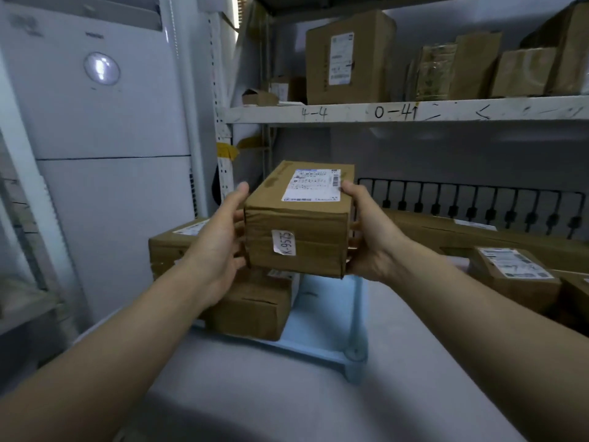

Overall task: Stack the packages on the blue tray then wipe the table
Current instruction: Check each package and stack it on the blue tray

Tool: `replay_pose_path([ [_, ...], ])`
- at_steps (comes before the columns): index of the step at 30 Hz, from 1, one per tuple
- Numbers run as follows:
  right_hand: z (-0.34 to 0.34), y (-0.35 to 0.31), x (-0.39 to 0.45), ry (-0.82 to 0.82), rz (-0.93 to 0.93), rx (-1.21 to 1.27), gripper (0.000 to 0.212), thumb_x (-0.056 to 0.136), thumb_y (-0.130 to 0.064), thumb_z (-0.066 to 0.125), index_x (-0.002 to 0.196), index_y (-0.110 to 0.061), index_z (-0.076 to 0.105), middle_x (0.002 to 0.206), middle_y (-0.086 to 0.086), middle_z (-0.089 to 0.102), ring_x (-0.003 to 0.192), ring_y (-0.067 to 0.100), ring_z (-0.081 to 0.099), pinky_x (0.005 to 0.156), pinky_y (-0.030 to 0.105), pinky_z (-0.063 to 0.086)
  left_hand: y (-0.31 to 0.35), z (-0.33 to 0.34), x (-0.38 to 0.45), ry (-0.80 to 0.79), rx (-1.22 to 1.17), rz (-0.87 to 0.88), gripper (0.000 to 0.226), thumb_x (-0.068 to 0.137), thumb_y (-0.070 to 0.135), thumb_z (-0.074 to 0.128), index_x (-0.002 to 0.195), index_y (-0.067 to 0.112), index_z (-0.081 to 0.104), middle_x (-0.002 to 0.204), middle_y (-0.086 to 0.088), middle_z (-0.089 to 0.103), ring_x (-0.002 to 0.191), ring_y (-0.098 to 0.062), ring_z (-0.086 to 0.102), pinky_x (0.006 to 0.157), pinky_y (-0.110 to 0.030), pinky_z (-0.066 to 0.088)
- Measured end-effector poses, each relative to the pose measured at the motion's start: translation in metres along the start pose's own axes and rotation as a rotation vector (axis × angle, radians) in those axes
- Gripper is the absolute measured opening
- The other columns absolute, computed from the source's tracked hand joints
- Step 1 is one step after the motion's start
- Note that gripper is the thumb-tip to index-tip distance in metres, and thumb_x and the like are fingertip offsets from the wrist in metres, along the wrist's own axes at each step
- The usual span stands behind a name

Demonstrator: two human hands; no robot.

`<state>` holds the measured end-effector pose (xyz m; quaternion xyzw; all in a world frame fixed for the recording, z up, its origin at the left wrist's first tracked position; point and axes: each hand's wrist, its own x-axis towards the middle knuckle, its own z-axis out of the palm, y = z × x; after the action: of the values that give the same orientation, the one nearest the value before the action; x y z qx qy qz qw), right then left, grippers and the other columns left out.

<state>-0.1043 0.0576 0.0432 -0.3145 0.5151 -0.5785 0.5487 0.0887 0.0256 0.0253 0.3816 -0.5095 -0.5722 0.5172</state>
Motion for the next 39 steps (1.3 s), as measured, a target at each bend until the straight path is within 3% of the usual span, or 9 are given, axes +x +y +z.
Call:
replay_pose_path([
  [6,0.042,0.023,0.027,-0.032,0.122,-0.012,0.054,0.083,-0.064,0.061,0.108,-0.016,0.066,0.089,0.017,0.073,0.075,0.031,0.071,0.056,0.041,0.058,-0.018,-0.034,0.006,0.094,0.14,-0.042,0.041,0.097,0.058,0.042,0.11,0.028,0.066,0.066,0.012,0.075,0.055,0.0,0.07,0.039,-0.013,0.048],
  [10,0.05,0.037,0.037,-0.025,0.109,-0.074,0.054,0.086,-0.066,0.057,0.107,-0.017,0.066,0.075,0.015,0.075,0.075,0.031,0.071,0.06,0.043,0.059,-0.038,-0.044,0.013,0.133,0.163,-0.12,0.045,0.096,0.058,0.044,0.127,0.029,0.061,0.089,0.007,0.077,0.086,-0.013,0.072,0.062,-0.024,0.051],
  [13,0.047,0.042,0.046,0.028,0.031,-0.197,0.064,0.086,-0.075,0.047,0.115,-0.021,0.066,0.089,0.01,0.074,0.088,0.028,0.07,0.074,0.043,0.06,-0.045,-0.045,0.018,0.161,0.165,-0.132,0.042,0.094,0.06,0.046,0.122,0.033,0.061,0.103,0.004,0.074,0.101,-0.019,0.068,0.085,-0.034,0.053],
  [16,0.038,0.046,0.05,0.031,0.033,-0.382,0.078,0.086,-0.082,0.03,0.115,-0.017,0.063,0.101,0.003,0.064,0.107,0.021,0.057,0.099,0.047,0.05,-0.049,-0.049,0.021,0.203,0.223,-0.133,0.075,0.068,0.082,0.051,0.129,0.039,0.058,0.134,0.002,0.06,0.118,-0.023,0.06,0.102,-0.048,0.047],
  [20,0.023,0.049,0.043,-0.04,0.097,-0.386,0.074,0.089,-0.078,0.034,0.1,-0.011,0.064,0.111,0.015,0.066,0.101,0.028,0.063,0.084,0.04,0.053,-0.055,-0.041,0.019,0.256,0.249,-0.096,0.084,0.063,0.08,0.053,0.136,0.039,0.051,0.136,0.002,0.057,0.118,-0.025,0.058,0.103,-0.051,0.044],
  [24,0.003,0.051,0.035,-0.033,0.057,-0.411,0.057,0.095,-0.068,0.037,0.098,-0.016,0.061,0.106,0.011,0.061,0.1,0.029,0.059,0.098,0.044,0.05,-0.049,-0.025,0.008,0.437,0.305,0.072,0.079,0.06,0.073,0.056,0.128,0.034,0.054,0.138,-0.002,0.051,0.125,-0.027,0.051,0.106,-0.052,0.041],
  [28,-0.025,0.054,0.022,-0.012,0.042,-0.478,0.067,0.096,-0.062,0.042,0.137,-0.011,0.051,0.133,0.012,0.054,0.112,0.032,0.058,0.099,0.045,0.051,-0.04,0.012,-0.01,0.47,0.233,0.286,0.043,0.068,0.059,0.06,0.106,0.042,0.05,0.137,-0.004,0.048,0.12,-0.019,0.052,0.107,-0.042,0.042],
  [36,-0.138,0.036,-0.024,0.163,-0.036,-0.572,0.051,0.097,-0.049,0.053,0.127,-0.009,0.058,0.123,0.011,0.056,0.098,0.028,0.063,0.088,0.042,0.055,-0.071,0.13,-0.029,0.171,0.293,0.345,0.022,0.091,0.022,0.062,0.112,0.022,0.059,0.132,-0.012,0.051,0.087,0.0,0.052,0.084,-0.012,0.04],
  [39,-0.182,0.027,-0.052,0.254,-0.115,-0.655,0.045,0.096,-0.044,0.057,0.124,-0.01,0.06,0.117,0.008,0.06,0.093,0.023,0.065,0.086,0.041,0.057,-0.094,0.178,-0.041,-0.04,0.365,0.174,0.02,0.092,0.022,0.062,0.112,0.02,0.061,0.125,-0.006,0.056,0.1,-0.014,0.054,0.084,-0.022,0.042],
])
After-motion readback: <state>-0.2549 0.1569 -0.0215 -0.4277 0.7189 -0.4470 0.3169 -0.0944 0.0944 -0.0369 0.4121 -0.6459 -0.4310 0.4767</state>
